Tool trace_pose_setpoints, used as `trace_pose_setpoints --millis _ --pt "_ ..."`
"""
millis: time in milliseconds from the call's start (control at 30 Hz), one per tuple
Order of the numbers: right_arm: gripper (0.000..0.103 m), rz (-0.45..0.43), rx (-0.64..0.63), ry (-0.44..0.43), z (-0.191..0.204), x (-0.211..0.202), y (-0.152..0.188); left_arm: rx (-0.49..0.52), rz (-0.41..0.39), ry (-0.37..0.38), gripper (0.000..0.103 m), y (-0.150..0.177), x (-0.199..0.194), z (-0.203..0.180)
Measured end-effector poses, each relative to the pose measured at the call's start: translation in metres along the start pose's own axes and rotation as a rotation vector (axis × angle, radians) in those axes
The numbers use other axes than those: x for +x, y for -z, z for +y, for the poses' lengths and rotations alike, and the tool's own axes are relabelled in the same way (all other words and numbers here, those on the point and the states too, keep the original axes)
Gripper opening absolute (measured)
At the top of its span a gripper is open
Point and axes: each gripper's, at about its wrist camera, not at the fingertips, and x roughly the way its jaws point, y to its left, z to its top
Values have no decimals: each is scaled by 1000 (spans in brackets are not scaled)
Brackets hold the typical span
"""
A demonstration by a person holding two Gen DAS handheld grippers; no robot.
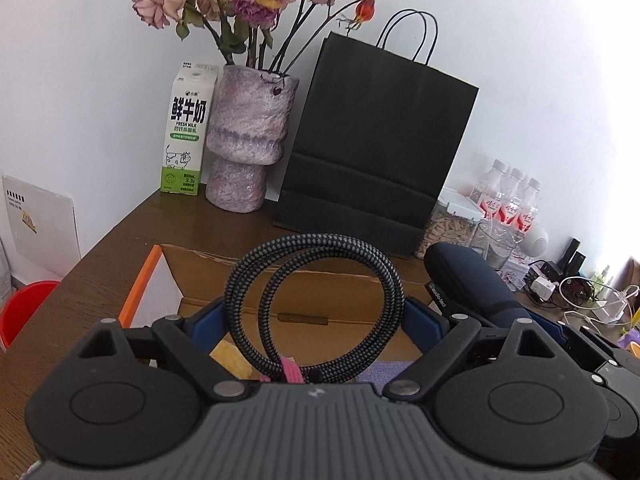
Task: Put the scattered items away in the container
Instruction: 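Carry the glasses case and braided cable over the box with both tools, then open both tools to drop the glasses case and cable into the box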
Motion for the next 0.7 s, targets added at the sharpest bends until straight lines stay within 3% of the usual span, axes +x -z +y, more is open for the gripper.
trace_pose_setpoints --millis 167,500,567,600,700 --pt "64 63 -6 18 -6 25 13 -2 58 -28 91 6 22 5" --pt "65 87 -33 13 -3 29 22 32 51 -60 95 12 23 2" --pt "82 72 -49 23 -2 26 19 40 49 -93 103 10 23 0" --pt "97 74 -58 31 -2 25 17 45 41 -104 103 10 22 0" --pt "102 79 -89 18 -1 20 15 58 20 -137 103 10 19 -2"
